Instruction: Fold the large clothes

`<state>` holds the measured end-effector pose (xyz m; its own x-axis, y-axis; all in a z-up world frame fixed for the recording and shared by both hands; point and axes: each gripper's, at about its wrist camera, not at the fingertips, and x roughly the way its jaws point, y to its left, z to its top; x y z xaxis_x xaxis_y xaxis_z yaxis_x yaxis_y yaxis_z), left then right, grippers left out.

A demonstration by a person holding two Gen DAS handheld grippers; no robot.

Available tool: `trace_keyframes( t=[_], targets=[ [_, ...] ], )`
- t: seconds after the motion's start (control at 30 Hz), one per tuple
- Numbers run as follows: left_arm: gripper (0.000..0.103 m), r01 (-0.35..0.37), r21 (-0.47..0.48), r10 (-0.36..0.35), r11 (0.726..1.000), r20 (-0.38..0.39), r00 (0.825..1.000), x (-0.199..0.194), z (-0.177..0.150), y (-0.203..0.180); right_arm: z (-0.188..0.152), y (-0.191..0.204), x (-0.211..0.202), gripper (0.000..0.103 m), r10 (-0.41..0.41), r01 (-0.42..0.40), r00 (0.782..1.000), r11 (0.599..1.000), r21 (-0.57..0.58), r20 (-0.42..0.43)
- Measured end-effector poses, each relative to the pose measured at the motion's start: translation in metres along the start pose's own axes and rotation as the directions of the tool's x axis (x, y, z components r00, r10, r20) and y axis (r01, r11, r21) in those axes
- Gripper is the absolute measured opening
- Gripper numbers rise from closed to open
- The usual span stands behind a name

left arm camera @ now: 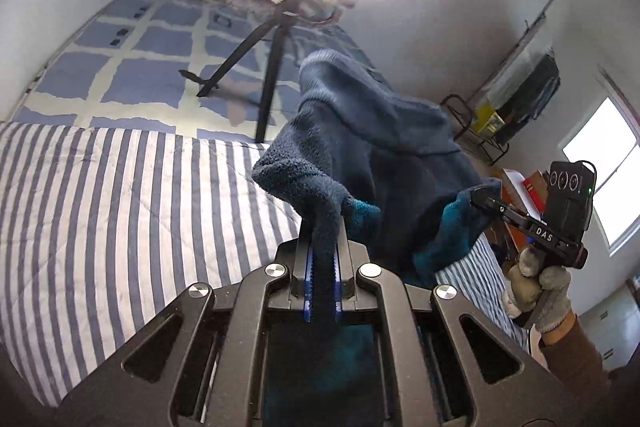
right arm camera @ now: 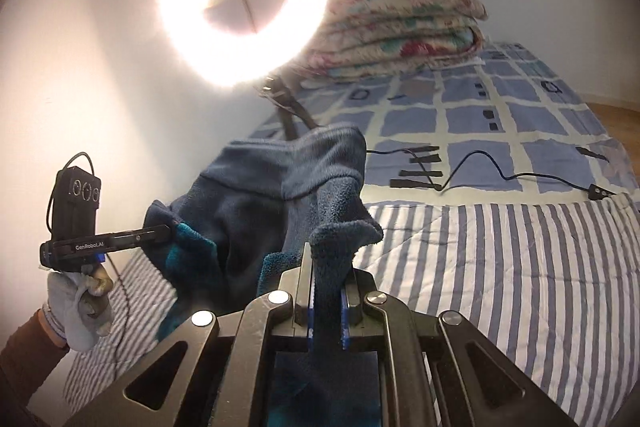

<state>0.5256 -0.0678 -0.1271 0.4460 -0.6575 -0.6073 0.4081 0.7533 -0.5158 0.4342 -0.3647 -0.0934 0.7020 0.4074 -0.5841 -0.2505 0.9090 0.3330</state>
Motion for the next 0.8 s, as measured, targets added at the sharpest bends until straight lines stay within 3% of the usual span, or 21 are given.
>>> trace_keyframes(
  t=[0.43,0.63,0.8],
  targets=[
    [0.005,0.001,0.003,-0.001,1.0,-0.01,1.0,-0.093,-0.103,-0.045,-0.104,0.071,-0.108,0.006,-0.005,0.005,1.0,0.999,-0.035,-0.007],
    [0.005,-0.028,0.008,0.028,1.0,-0.122,0.992,-0.102,-0.161,-0.043,-0.168,0.091,-0.127,0.006,-0.036,0.033,0.997,0.999,-0.044,-0.067],
    [0.005,-0.087,0.082,0.099,0.993,-0.164,0.981,-0.106,-0.201,-0.05,-0.212,0.107,-0.127,0.007,-0.118,0.099,0.985,0.984,-0.145,-0.124]
  ],
)
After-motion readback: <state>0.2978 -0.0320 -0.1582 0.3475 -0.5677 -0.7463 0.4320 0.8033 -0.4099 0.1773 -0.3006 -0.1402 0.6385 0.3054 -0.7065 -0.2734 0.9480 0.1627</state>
